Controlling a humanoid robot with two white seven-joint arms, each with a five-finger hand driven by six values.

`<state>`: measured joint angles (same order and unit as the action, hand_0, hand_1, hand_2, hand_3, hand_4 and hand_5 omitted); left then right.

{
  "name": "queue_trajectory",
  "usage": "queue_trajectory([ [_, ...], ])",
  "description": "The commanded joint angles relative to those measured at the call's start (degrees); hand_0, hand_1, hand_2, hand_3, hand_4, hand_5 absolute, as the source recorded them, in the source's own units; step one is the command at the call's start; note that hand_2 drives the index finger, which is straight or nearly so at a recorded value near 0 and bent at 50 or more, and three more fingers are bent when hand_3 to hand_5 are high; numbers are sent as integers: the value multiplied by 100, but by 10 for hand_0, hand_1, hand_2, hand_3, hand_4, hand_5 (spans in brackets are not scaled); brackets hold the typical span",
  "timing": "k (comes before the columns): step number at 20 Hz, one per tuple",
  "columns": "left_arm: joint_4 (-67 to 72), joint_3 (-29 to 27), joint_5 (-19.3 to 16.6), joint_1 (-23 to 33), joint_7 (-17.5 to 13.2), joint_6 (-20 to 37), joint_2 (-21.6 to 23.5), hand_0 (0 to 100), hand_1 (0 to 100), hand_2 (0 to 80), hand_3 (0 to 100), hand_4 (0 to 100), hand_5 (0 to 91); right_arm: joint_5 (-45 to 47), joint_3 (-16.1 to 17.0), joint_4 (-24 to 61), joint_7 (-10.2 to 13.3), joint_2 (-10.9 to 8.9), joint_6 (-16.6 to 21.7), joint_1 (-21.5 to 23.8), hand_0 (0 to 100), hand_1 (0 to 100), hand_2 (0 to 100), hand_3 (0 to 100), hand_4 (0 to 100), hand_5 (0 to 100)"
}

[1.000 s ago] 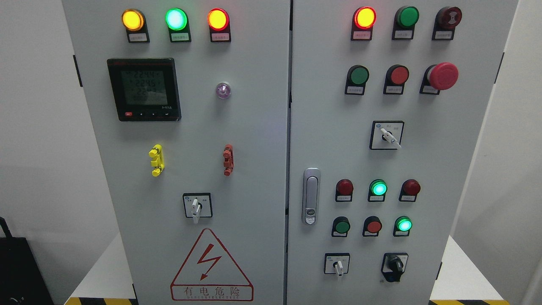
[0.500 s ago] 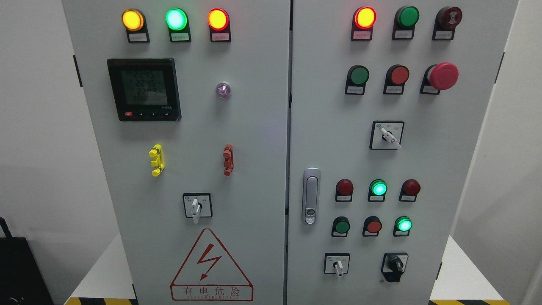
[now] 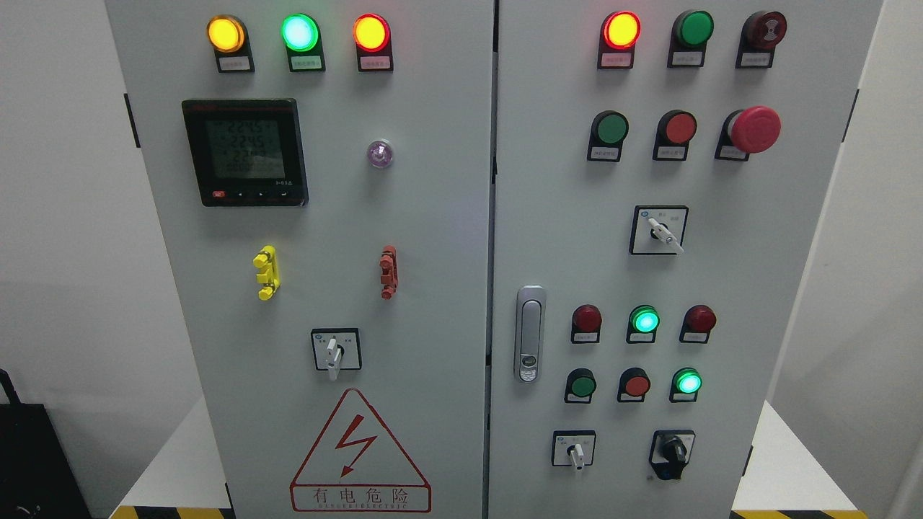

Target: Turn on light switch 1

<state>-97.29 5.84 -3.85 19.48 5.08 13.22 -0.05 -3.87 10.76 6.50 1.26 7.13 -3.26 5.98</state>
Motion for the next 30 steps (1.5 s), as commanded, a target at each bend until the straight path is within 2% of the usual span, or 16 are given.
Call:
queue_trajectory([
  [1,-1696,224,86,-58,-104,-232,-65,445,528,349,589,765,635,0,5,0,-3,-1,1,0,0,0,0,0,0,0],
  [5,-1732,207,86,-322,-95,-951,-179,442,526,368,596,771,638,0,5,0,-3,-1,1,0,0,0,0,0,0,0],
  [8,-1741,189,16,-445,-34,-1102,-223,440,529,385,612,783,650,0,5,0,-3,-1,1,0,0,0,0,0,0,0],
  [9,-1749,189,-28,-489,62,-1146,-241,437,537,393,617,790,664,0,5,0,-3,-1,1,0,0,0,0,0,0,0],
  [12,-1749,233,-90,-647,695,-1462,-294,433,577,426,677,824,696,0,-4,0,-3,-1,1,0,0,0,0,0,0,0],
  [15,-1741,233,-90,-761,793,-1630,-329,341,625,482,756,859,736,0,-4,0,-3,-1,1,0,0,0,0,0,0,0],
  [19,-1732,233,-98,-998,854,-1805,-399,277,660,507,778,871,776,0,5,0,-3,-1,1,0,0,0,0,0,0,0],
  [20,-1723,233,-90,-1042,933,-1875,-408,264,661,510,782,872,781,0,5,0,-3,-1,1,0,0,0,0,0,0,0],
  [24,-1723,250,-90,-1305,1591,-2402,-478,246,674,534,808,885,804,0,5,0,-3,-1,1,0,0,0,0,0,0,0],
  [30,-1723,461,-116,-1657,1856,-2509,-522,231,694,555,834,890,811,0,-3,0,-3,-1,1,0,0,0,0,0,0,0],
])
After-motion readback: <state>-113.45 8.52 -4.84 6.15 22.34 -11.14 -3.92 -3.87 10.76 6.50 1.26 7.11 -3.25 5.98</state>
